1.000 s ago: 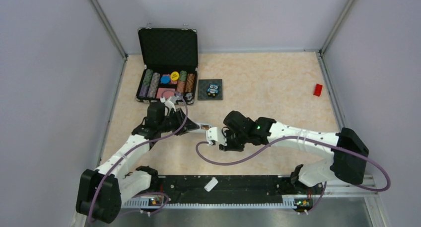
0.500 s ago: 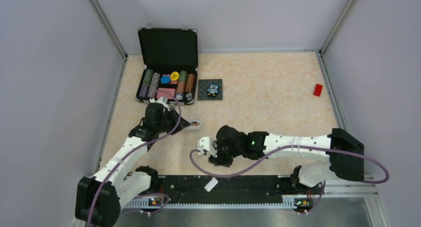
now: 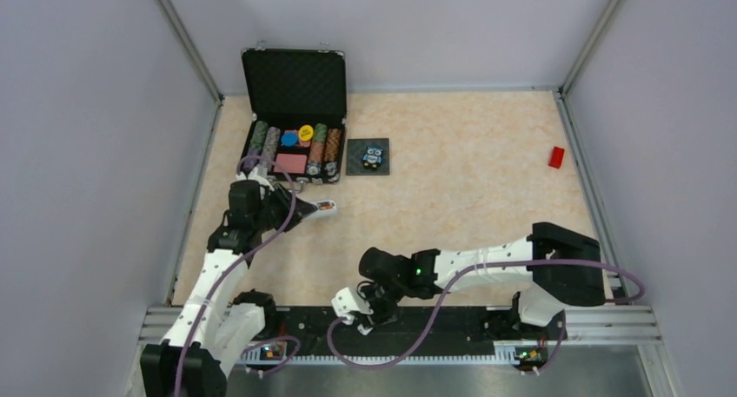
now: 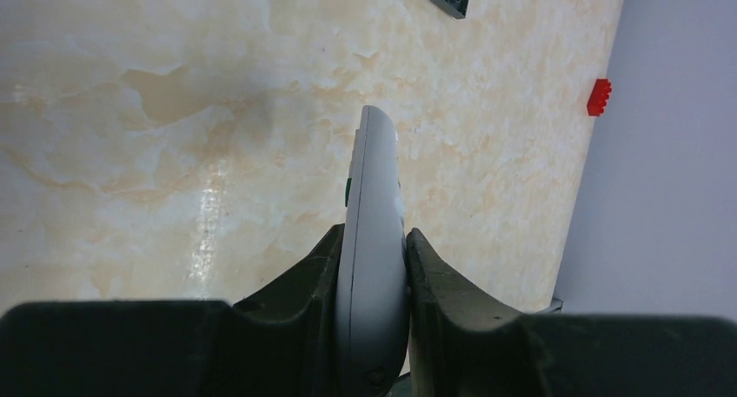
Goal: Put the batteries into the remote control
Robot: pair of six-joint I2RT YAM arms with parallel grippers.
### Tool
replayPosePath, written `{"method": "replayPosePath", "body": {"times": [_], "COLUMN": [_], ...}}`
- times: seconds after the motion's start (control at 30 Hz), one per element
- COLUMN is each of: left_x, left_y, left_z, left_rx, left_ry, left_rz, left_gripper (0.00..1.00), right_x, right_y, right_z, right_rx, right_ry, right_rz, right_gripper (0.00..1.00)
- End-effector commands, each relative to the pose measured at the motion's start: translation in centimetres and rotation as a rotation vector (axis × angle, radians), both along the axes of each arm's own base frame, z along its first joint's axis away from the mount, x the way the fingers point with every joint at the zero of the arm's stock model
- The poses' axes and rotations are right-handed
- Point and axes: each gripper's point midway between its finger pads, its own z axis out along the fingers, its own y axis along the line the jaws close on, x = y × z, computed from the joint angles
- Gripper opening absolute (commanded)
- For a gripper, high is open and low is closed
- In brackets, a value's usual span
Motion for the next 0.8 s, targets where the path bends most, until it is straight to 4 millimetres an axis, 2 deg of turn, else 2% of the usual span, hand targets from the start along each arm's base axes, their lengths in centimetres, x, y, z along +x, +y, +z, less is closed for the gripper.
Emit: {"method": "replayPosePath", "body": {"times": [0.0,0.07,0.13,0.23,0.43,0.77], "left_x": [0.6,1.0,1.1,1.1,0.9,0.8], "left_y": [0.8,1.6,1.7,1.6,1.5,1.7], "left_z": [2.7,3.0,3.3,3.2,2.1,1.5], "left_rx": [-0.036,-0.041,-0.046,-0.053,-0.058,-0.054], "left_ry": [-0.071,-0.077,-0.081,-0.081,-0.060,-0.051], "left_rz": [-0.015,0.005,0.001,-0.008,-0.018,-0.015], "left_gripper": [0.00,0.00,0.00,0.00,0.00,0.00], "right_x": [-2.0,-2.5,-2.8,-3.2,-2.7,-1.6], "right_y": [2.5,2.7,2.6,2.6,2.2,2.5], "right_z": [2.1,1.7,0.7,0.4,-0.4,-2.5], "right_rx": [0.077,0.057,0.027,0.009,-0.021,-0.073], "right_ry": [0.018,0.014,-0.006,0.018,-0.006,-0.054], "right_rz": [0.163,0.176,0.186,0.189,0.183,0.156], "right_gripper": [0.44,0.44,0.44,0.44,0.45,0.45]}}
